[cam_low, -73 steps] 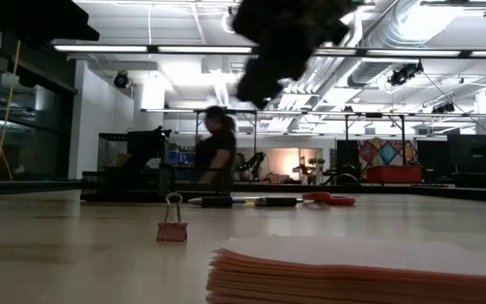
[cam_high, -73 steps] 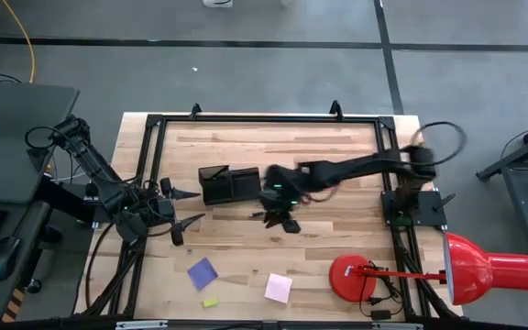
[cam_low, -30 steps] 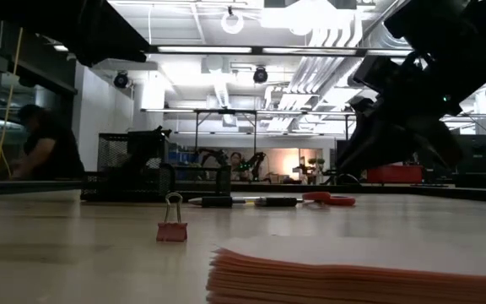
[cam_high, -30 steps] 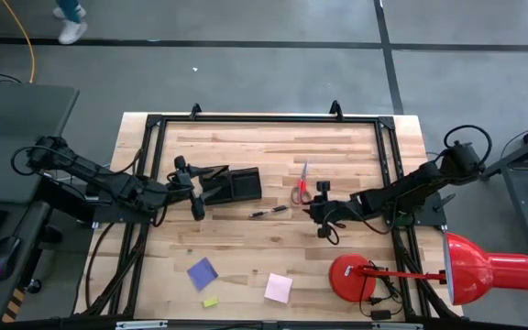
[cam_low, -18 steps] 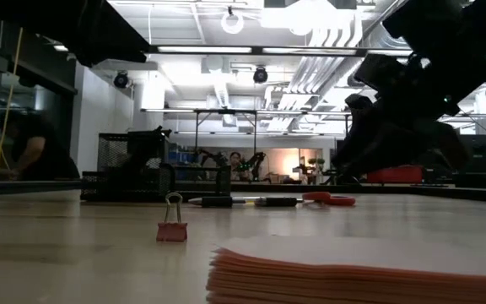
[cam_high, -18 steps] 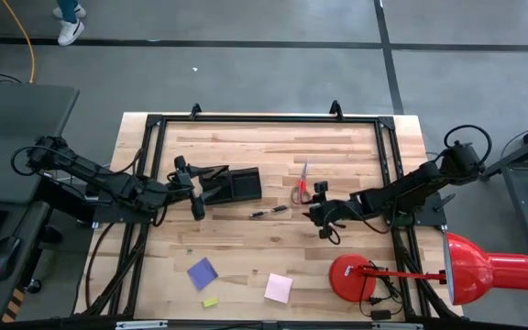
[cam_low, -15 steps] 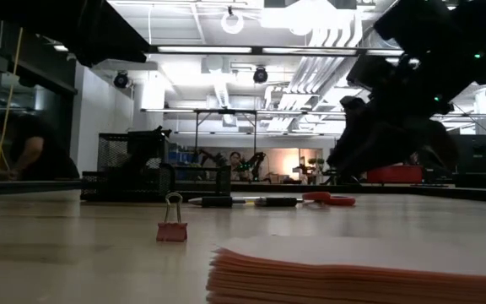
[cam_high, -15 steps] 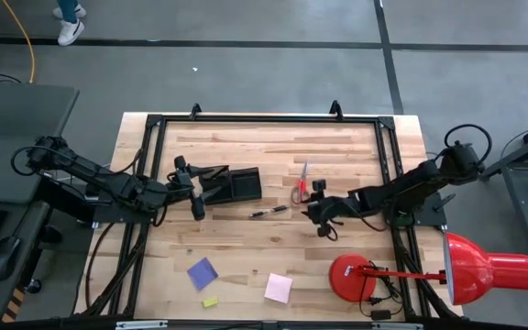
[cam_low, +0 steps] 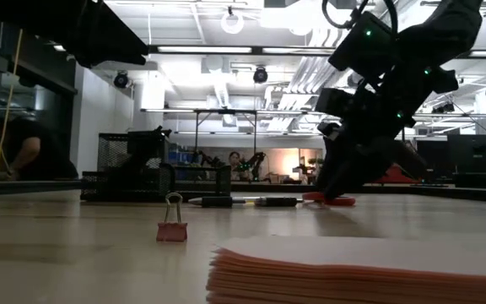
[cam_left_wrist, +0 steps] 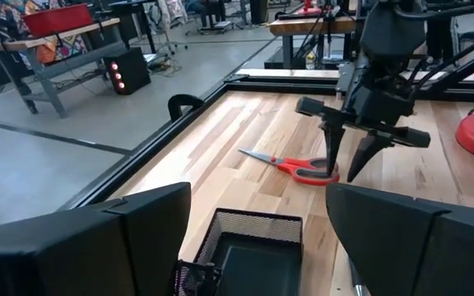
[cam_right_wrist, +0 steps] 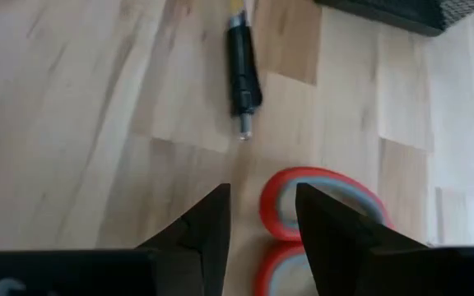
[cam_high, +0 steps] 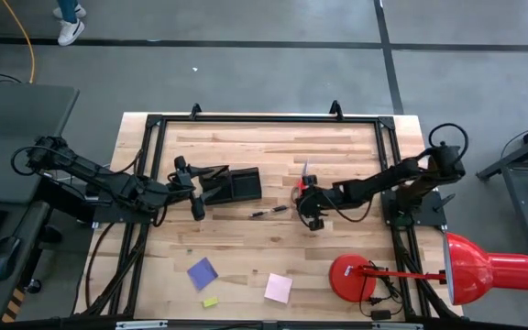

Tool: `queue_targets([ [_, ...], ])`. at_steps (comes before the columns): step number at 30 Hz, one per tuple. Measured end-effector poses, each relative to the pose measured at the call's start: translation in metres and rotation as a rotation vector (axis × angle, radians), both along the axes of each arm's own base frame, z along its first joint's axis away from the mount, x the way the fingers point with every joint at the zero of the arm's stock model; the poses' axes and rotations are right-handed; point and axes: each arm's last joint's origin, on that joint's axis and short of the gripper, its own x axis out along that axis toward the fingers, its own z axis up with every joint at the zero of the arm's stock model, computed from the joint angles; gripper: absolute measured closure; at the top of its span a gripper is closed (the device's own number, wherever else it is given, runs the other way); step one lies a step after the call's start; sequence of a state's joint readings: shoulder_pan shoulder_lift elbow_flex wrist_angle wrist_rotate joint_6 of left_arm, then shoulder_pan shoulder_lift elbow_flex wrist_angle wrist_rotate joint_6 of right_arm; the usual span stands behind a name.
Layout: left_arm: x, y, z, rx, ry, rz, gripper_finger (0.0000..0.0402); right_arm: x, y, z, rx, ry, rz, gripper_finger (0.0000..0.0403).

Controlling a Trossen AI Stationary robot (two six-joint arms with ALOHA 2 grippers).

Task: Pick and place office supplies into organizer
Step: Put the scissors into the desk organizer

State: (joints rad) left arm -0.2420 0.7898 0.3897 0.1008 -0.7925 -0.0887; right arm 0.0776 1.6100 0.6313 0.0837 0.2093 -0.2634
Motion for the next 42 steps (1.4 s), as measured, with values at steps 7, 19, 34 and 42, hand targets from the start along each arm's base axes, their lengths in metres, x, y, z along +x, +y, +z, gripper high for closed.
queue_targets([
  [7,0.0,0.0,0.0,-0.005,0.001,-0.018,0.0131,0.004,-0.005,0.004,0.031,0.01,-0.02,0.0272],
  [19,0.001,-0.001,0.0,-0.011,0.002,-0.042,0.0131,0.001,-0.023,0.002,0.096,0.04,-0.111,0.0272],
  [34,0.001,-0.001,0.0,-0.012,0.0,-0.042,0.0131,0.006,-0.025,-0.011,0.151,0.054,-0.153,0.0274],
  [42,0.001,-0.001,0.0,-0.012,0.0,-0.042,0.0131,0.005,-0.026,-0.012,0.226,0.048,-0.255,0.0285],
])
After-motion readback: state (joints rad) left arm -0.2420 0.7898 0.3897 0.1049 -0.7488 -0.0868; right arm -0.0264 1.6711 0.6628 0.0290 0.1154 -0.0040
